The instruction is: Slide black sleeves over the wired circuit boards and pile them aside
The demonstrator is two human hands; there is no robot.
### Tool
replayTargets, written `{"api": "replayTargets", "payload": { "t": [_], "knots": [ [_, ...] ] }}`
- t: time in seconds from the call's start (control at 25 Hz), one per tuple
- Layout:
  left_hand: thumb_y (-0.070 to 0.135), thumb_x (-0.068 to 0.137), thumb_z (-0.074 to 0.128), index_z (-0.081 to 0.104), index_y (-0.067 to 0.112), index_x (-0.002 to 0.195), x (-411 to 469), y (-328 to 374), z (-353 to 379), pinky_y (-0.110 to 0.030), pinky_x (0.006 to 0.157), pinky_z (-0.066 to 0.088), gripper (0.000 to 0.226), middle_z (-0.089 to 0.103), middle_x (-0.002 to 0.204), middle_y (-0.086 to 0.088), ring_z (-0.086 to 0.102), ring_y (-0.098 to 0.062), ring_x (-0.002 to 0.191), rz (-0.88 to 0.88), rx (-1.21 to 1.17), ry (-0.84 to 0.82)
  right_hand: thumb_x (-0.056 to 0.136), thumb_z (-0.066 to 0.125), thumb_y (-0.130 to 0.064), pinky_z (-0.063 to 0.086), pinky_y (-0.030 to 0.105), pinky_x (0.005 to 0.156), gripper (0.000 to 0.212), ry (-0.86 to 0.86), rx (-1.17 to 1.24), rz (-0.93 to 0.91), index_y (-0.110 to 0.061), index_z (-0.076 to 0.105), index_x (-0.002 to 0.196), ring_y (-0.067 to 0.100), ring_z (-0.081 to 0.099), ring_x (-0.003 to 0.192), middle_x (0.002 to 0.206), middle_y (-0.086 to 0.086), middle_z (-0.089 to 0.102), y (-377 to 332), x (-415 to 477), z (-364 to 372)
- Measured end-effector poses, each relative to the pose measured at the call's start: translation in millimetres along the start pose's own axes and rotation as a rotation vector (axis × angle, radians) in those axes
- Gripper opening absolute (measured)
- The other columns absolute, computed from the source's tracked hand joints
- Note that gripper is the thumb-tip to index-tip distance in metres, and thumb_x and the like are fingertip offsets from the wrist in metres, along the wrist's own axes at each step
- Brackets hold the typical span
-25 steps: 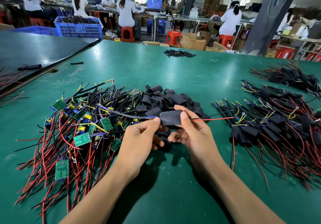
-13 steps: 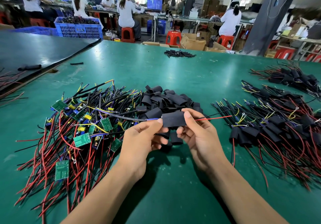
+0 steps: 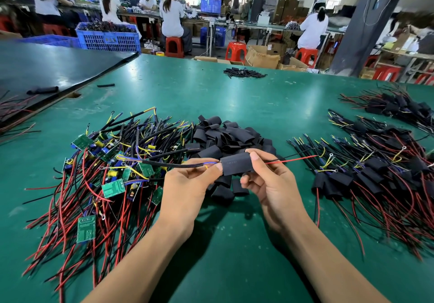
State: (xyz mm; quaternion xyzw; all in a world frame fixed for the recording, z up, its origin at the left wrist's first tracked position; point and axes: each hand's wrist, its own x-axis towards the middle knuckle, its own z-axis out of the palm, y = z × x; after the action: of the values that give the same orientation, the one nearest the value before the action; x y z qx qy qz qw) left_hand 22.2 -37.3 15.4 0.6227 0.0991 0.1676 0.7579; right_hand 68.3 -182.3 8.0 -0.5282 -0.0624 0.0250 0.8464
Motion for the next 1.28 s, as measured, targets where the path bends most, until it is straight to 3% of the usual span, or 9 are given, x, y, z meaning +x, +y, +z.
{"api": "replayTargets", "payload": {
  "t": [0.36,0.76,0.92,1.04,1.28],
  "knots": [
    [-0.001,0.084,0.073,0.071,0.009,0.080,1.9,-0.7,-2.3,-0.008,0.051,0.038,0.011,0.063,0.057,0.012,0.054,0.002,0.052,0.031,0.009,-0.016,0.079,0.071,-0.027,0.053,0.027,0.054,0.015,0.001,-0.011,0.030,-0.018,0.077,0.089,0.018,0.059,0.050,0.075,0.009,0.069,1.3,-1.9,2.0],
    [0.002,0.082,0.074,0.071,0.014,0.078,4.3,-3.5,-6.1,-0.024,0.055,0.034,0.013,0.059,0.060,0.000,0.046,-0.011,0.055,-0.041,0.001,-0.026,0.076,0.074,-0.033,0.054,0.028,0.056,0.019,-0.011,-0.017,0.065,-0.022,0.079,0.090,0.020,0.061,0.053,0.082,0.009,0.071,3.8,-4.7,4.1],
    [0.005,0.085,0.072,0.068,0.013,0.093,5.7,-3.4,-5.9,-0.025,0.054,0.037,0.012,0.064,0.068,0.000,0.051,-0.012,0.055,-0.078,-0.058,-0.047,0.077,0.072,-0.030,0.053,0.027,0.054,0.017,-0.006,0.001,0.075,-0.019,0.078,0.089,0.019,0.060,0.051,0.079,0.009,0.070,0.6,-4.0,5.7],
    [0.009,0.091,0.065,0.070,0.013,0.110,5.0,-2.0,-6.6,-0.023,0.054,0.044,0.020,0.071,0.083,-0.007,0.061,-0.017,0.059,-0.158,-0.136,-0.208,0.076,0.071,-0.025,0.054,0.025,0.053,0.018,-0.022,0.075,0.164,-0.016,0.073,0.092,0.015,0.060,0.051,0.073,0.006,0.069,-3.6,-3.7,5.6],
    [0.006,0.092,0.061,0.072,0.005,0.108,5.0,-2.6,-8.4,-0.024,0.057,0.041,0.019,0.070,0.077,-0.008,0.061,-0.015,0.057,-0.153,-0.122,-0.221,0.077,0.070,-0.024,0.052,0.024,0.054,0.008,-0.062,0.101,0.239,-0.023,0.077,0.081,0.013,0.058,0.055,0.075,0.005,0.069,-3.5,-5.8,6.0]
  ]
}}
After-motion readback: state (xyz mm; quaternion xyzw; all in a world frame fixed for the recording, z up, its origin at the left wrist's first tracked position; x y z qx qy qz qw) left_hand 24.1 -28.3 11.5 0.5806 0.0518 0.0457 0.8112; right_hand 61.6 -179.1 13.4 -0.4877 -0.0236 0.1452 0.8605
